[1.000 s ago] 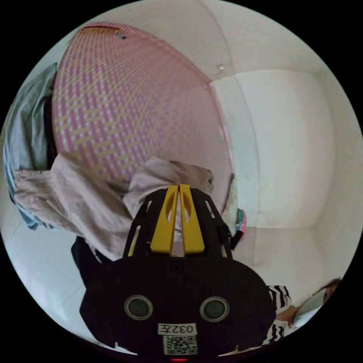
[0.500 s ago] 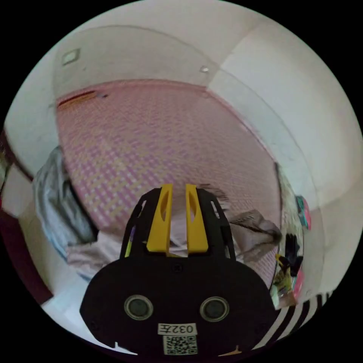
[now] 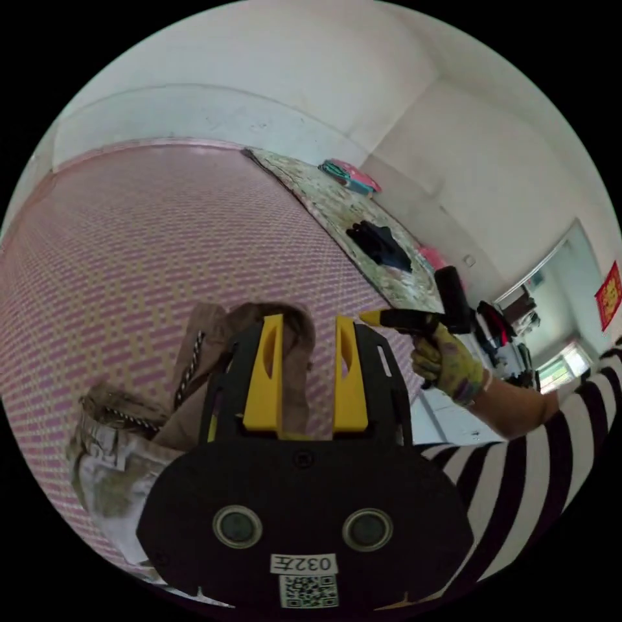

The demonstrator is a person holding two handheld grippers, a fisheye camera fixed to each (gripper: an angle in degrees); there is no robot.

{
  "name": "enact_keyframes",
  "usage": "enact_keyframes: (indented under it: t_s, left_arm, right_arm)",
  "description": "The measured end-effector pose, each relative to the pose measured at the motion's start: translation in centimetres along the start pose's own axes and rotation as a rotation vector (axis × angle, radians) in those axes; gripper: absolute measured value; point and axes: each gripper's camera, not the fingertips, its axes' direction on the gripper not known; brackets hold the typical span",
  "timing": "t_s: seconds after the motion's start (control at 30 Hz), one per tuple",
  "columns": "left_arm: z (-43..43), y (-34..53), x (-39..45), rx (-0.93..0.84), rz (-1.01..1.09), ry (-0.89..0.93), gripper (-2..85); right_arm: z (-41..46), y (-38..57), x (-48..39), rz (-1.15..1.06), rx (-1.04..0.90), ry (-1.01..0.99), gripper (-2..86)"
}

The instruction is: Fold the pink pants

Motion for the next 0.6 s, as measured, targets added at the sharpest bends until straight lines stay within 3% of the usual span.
enact_keyframes:
  t_s: [0.2,0.23,0.3,0.43,0.6]
  left_arm:
    - [6.9,-2.2,-2.4,-0.213,-0.194,0.162,5.9]
    - [6.8,-2.6,-2.7,-0.187,-0.195,0.176,0.8]
    - [5.0,-4.2,-2.9,-0.106,-0.182,0.207,-0.7]
    - [-3.9,-12.1,-2.8,0.135,-0.146,0.441,-1.4]
    - [-16.2,-24.3,3.5,0.349,-0.007,0.568,-1.6]
  right_arm:
    - [-1.6,4.2,-4.7,0.016,0.021,0.034,-1.0]
    - [-2.0,4.9,-5.2,0.021,0.02,0.036,-1.0]
    - [-2.8,5.9,-5.7,0.029,0.022,0.03,-1.0]
    - [-5.2,8.0,-6.4,0.047,0.055,0.008,-1.0]
    - [-8.3,10.2,-7.2,0.066,0.118,-0.023,-1.0]
